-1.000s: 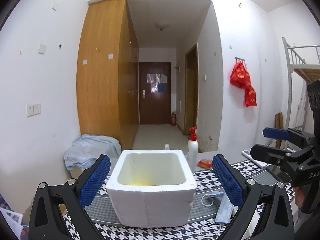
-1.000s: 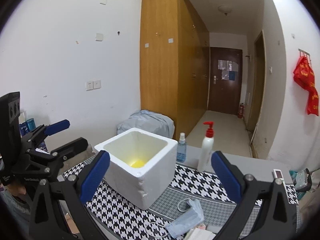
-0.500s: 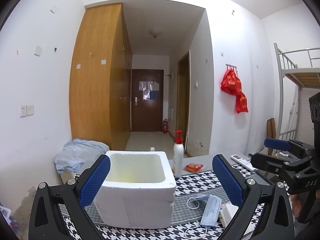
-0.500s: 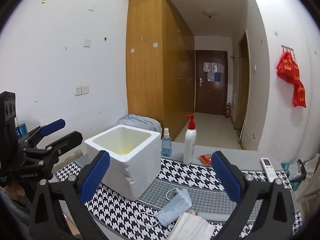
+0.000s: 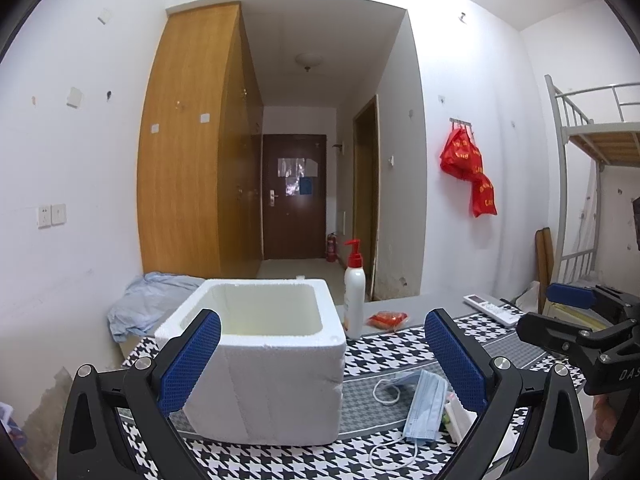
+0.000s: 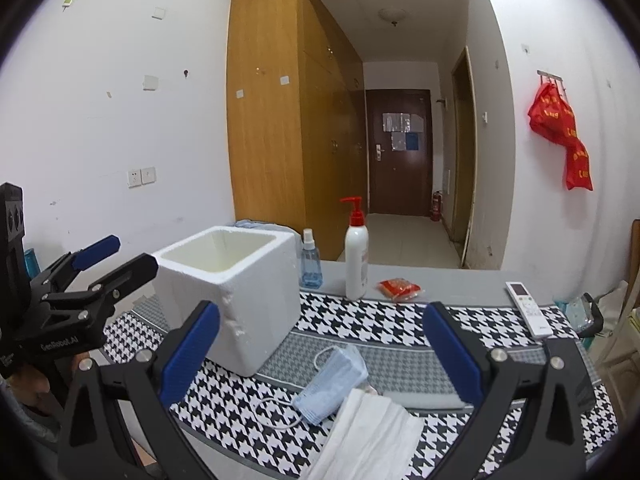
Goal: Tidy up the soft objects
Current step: 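Move both tools back toward the blue mask and white tissues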
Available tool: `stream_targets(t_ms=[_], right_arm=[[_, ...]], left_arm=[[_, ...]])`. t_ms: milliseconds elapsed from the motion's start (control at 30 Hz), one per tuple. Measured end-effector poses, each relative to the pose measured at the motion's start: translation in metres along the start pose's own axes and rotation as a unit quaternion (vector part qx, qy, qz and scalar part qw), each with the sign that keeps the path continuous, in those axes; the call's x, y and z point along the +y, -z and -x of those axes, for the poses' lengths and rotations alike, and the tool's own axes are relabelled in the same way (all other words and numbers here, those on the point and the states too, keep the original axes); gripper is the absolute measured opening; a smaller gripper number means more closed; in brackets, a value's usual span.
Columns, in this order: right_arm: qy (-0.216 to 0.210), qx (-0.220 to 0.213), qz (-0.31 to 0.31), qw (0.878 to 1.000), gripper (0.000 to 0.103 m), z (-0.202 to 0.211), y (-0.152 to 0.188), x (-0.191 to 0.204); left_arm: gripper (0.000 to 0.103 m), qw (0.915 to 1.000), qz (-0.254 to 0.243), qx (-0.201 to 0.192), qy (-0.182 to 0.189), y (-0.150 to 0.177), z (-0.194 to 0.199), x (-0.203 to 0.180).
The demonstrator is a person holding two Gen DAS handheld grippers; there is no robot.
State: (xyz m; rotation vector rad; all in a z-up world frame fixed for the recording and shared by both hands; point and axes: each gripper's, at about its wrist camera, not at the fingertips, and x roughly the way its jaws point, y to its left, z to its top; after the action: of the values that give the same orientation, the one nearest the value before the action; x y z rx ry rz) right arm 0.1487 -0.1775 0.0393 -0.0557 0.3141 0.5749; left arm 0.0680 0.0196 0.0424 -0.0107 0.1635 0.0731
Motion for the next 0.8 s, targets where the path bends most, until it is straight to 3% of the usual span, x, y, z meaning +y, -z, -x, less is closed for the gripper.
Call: stream_targets(t_ms=[233, 800], right_arm=[[0.035, 0.011, 0.014, 0.999, 0.103, -0.005, 0.021, 0.0], [0.059, 0.043, -0.008, 0.997, 0.103, -0.012, 0.051, -0.008]], left_arm=[[0.102, 0.9999, -0.002, 0.013, 0.003, 0.015, -0.005, -0.003], [0.102, 0.9986, -0.003, 0.051, 0.017, 0.041, -0.016, -0.01]])
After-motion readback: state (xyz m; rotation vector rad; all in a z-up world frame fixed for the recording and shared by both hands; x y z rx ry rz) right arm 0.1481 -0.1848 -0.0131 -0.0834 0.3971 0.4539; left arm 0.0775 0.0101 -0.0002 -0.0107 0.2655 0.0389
